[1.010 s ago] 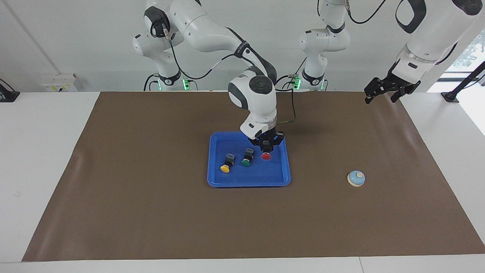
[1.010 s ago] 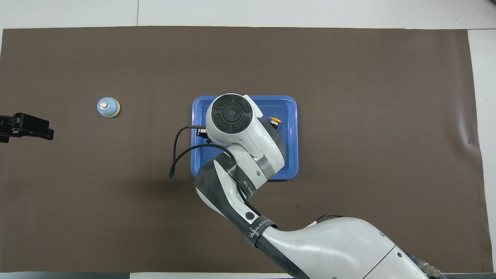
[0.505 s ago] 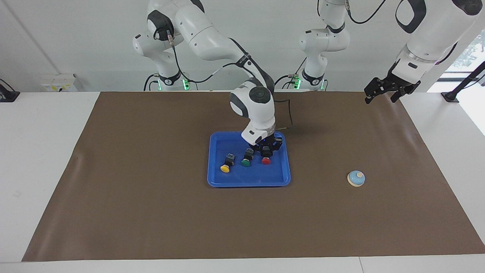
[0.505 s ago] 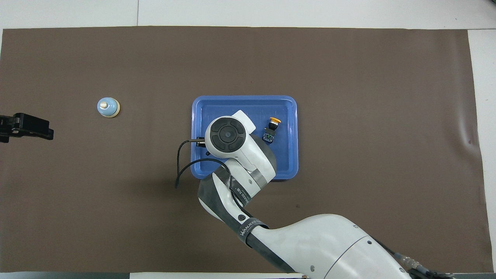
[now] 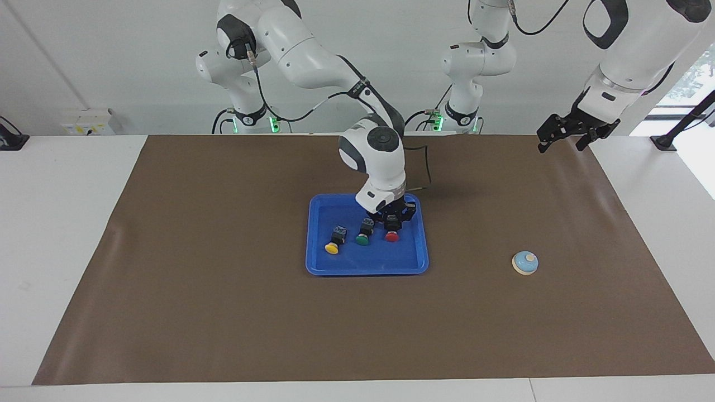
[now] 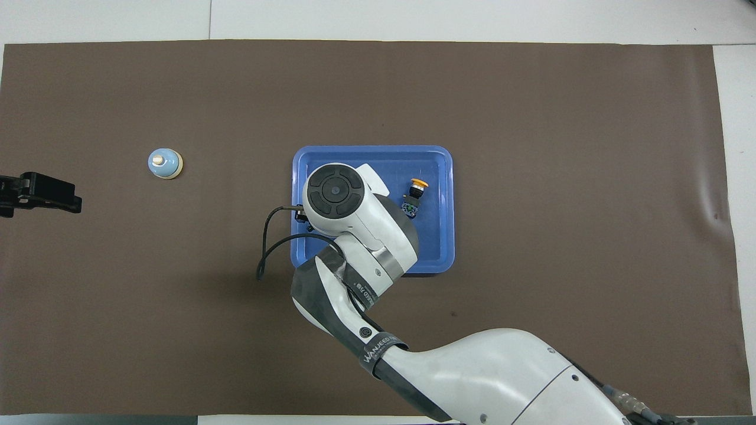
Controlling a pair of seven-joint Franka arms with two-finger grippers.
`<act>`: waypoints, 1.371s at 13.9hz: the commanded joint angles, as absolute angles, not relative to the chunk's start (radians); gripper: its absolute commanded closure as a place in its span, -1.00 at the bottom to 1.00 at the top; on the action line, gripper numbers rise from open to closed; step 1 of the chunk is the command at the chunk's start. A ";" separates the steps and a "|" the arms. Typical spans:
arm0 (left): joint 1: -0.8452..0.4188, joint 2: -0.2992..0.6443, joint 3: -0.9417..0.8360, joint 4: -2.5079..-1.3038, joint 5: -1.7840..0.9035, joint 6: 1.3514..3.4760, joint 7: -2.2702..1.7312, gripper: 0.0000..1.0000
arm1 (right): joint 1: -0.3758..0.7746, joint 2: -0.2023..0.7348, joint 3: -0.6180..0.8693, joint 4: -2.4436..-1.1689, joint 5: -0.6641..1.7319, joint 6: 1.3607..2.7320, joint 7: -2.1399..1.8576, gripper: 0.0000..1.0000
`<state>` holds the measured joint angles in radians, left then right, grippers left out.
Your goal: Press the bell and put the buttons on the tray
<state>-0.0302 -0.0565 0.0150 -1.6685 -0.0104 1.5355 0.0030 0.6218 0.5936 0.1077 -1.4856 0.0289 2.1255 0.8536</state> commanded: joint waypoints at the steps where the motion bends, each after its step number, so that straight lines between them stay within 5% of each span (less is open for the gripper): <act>1: -0.023 -0.058 0.011 -1.660 0.000 1.525 0.003 -1.00 | 0.603 0.569 0.104 -1.414 0.038 2.005 0.874 -1.00; 8: -0.023 -0.058 0.011 -1.660 0.000 1.525 0.003 -1.00 | 0.372 0.422 0.104 -1.384 0.095 1.852 0.827 -1.00; 19: -0.023 -0.058 0.011 -1.660 0.000 1.525 0.003 -1.00 | 0.033 0.286 0.098 -1.385 0.006 1.620 0.081 -1.00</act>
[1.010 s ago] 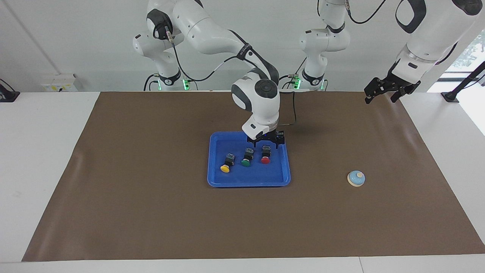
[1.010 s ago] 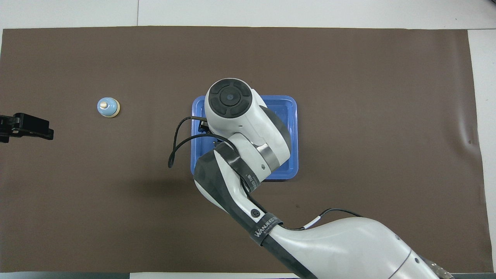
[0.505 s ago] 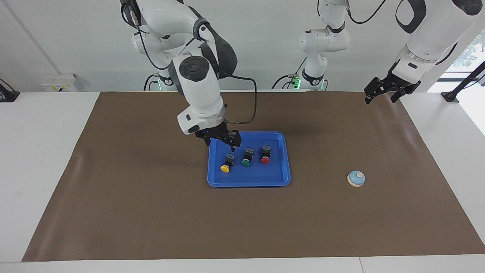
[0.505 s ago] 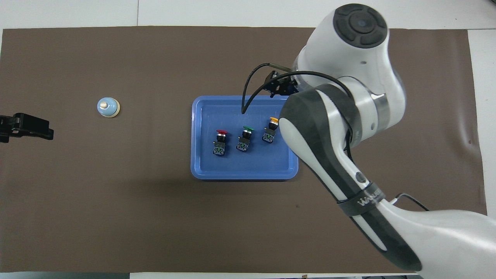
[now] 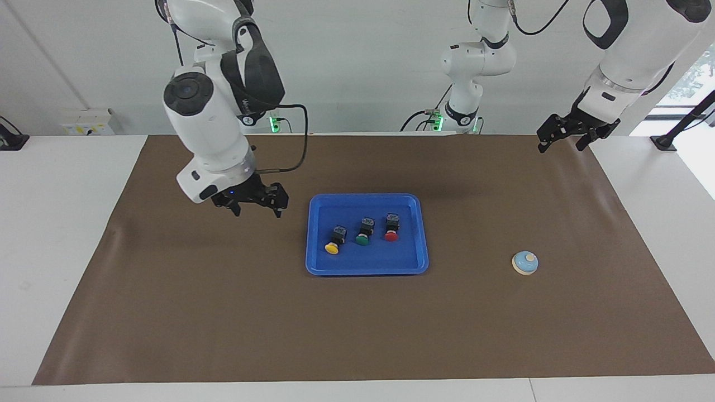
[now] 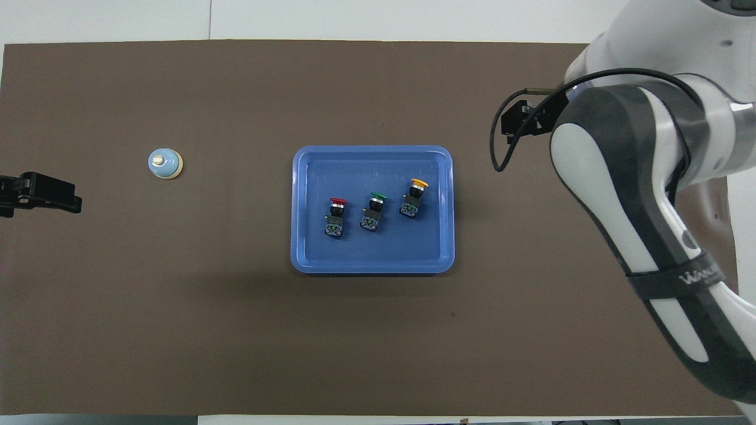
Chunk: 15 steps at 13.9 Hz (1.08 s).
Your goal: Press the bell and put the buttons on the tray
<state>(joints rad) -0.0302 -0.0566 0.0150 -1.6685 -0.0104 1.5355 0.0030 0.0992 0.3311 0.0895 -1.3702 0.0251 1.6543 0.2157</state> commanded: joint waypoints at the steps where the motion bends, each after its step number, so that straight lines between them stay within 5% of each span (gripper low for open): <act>1: -0.023 -0.058 0.011 -1.660 0.000 1.525 0.003 -1.00 | 0.006 0.275 0.095 -1.391 -0.001 1.612 0.027 -1.00; 8: -0.023 -0.058 0.011 -1.660 0.000 1.525 0.003 -1.00 | -0.112 -0.044 0.094 -1.669 -0.037 1.589 -0.077 -1.00; 13: -0.034 -0.060 0.011 -1.670 0.000 1.541 0.000 -1.00 | -0.133 -0.037 0.092 -1.655 -0.032 1.591 -0.071 -1.00; 15: -0.031 -0.084 0.009 -1.763 0.000 1.703 0.000 0.24 | -0.127 -0.035 0.092 -1.652 -0.026 1.582 -0.064 -1.00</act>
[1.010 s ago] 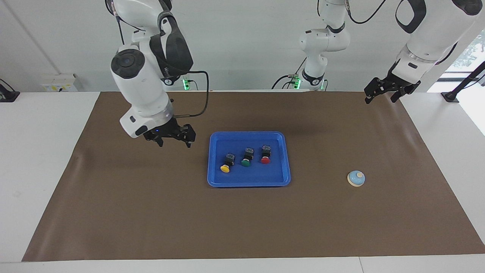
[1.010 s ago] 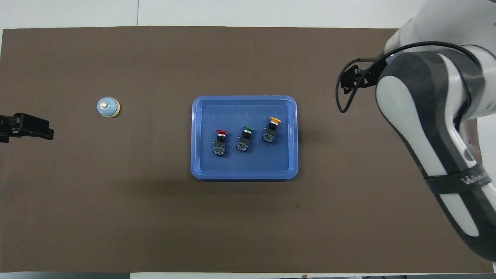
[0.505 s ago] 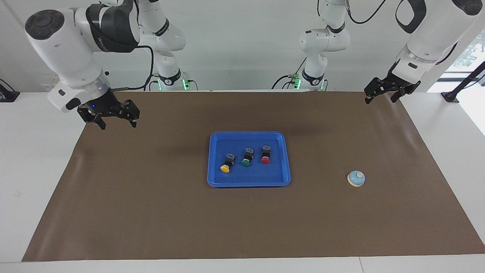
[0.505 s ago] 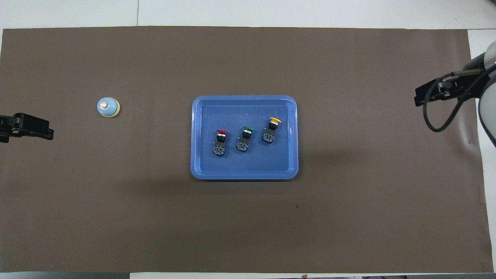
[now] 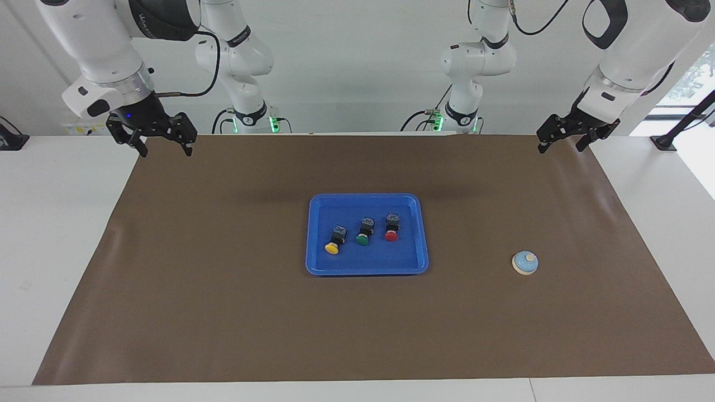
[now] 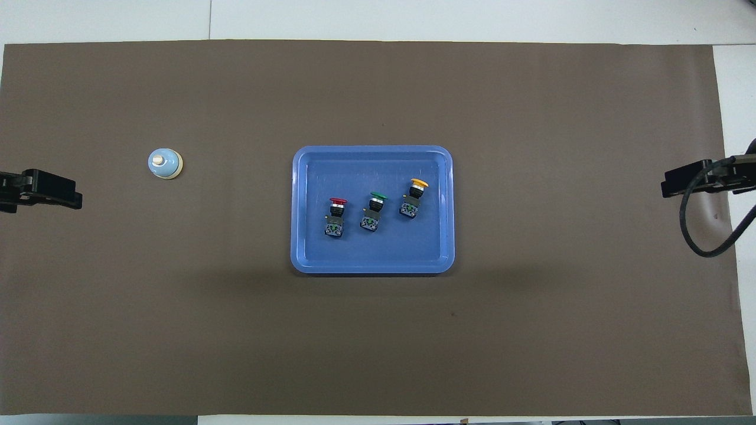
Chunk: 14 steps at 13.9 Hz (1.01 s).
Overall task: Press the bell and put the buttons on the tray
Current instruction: 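Press down on the call bell with the left gripper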
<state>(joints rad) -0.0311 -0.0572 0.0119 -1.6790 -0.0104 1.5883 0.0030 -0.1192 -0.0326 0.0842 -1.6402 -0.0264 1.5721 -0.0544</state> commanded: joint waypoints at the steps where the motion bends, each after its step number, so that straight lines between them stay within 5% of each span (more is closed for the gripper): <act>1: -0.029 -0.086 0.011 -1.810 0.000 1.745 0.000 0.99 | -0.130 -0.035 0.094 -1.651 -0.022 1.582 -0.058 -1.00; 3: -0.020 -0.049 0.011 -1.859 0.000 1.840 -0.006 1.00 | -0.133 -0.035 0.092 -1.646 -0.018 1.578 -0.058 -1.00; 6: -0.020 0.159 0.011 -1.862 0.002 2.036 0.003 1.00 | -0.135 -0.037 0.094 -1.646 -0.014 1.578 -0.058 -1.00; 10: -0.027 0.297 0.011 -1.858 0.000 2.193 -0.001 1.00 | -0.137 -0.037 0.087 -1.646 0.012 1.578 -0.057 -1.00; 14: -0.026 0.342 0.011 -1.804 0.002 2.177 -0.002 1.00 | -0.135 -0.038 0.081 -1.649 0.015 1.578 -0.057 -1.00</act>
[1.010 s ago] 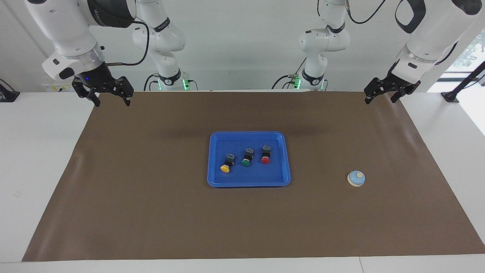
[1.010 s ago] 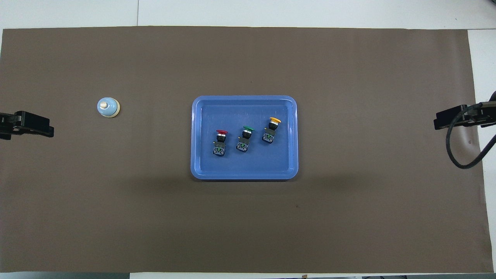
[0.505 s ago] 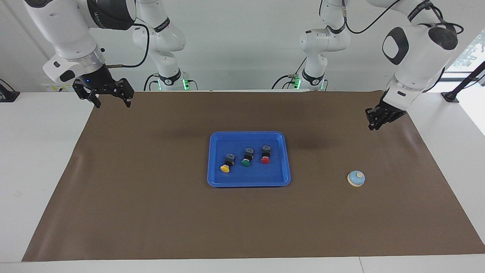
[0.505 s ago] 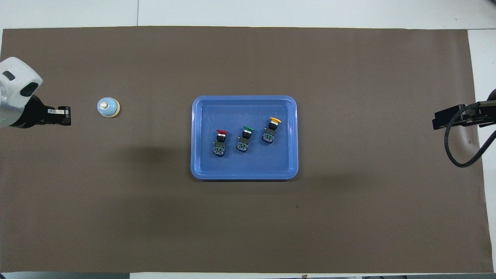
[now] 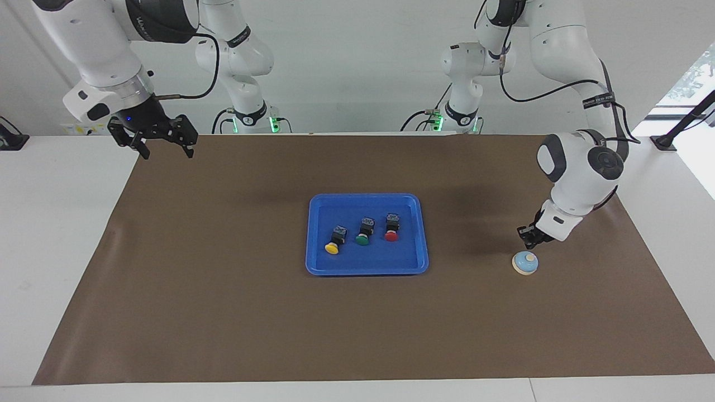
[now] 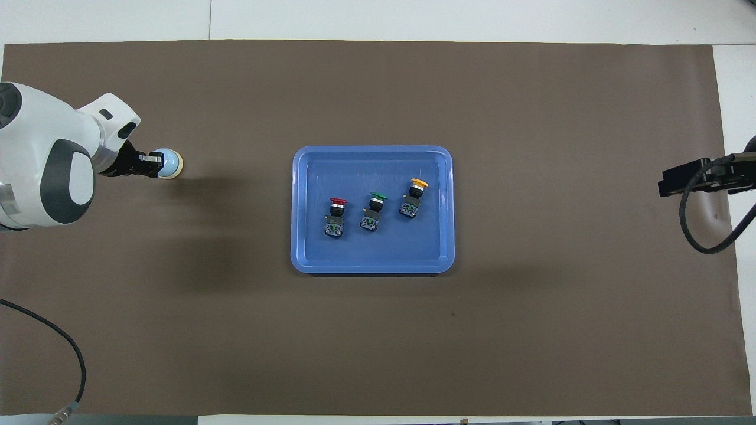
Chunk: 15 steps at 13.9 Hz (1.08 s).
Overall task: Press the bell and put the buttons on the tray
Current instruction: 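Press down on the call bell with the left gripper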
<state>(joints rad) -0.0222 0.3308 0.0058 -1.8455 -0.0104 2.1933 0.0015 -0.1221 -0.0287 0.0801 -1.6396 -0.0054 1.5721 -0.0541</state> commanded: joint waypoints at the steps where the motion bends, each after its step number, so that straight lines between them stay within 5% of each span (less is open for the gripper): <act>1: -0.026 0.345 0.012 -1.795 0.002 2.177 -0.002 1.00 | -0.133 -0.040 0.081 -1.649 0.014 1.578 -0.057 -1.00; 6: -0.026 0.377 0.012 -1.760 0.005 2.186 -0.002 1.00 | -0.121 -0.046 0.083 -1.658 0.011 1.568 -0.058 -1.00; 15: -0.025 0.382 0.011 -1.877 0.005 2.379 -0.015 1.00 | -0.123 -0.046 0.083 -1.658 0.011 1.559 -0.058 -1.00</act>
<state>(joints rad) -0.0218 0.3751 0.0064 -1.8260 -0.0104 2.2987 0.0007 -0.1185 -0.0290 0.0821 -1.6406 -0.0051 1.5665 -0.0540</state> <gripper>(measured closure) 0.991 0.000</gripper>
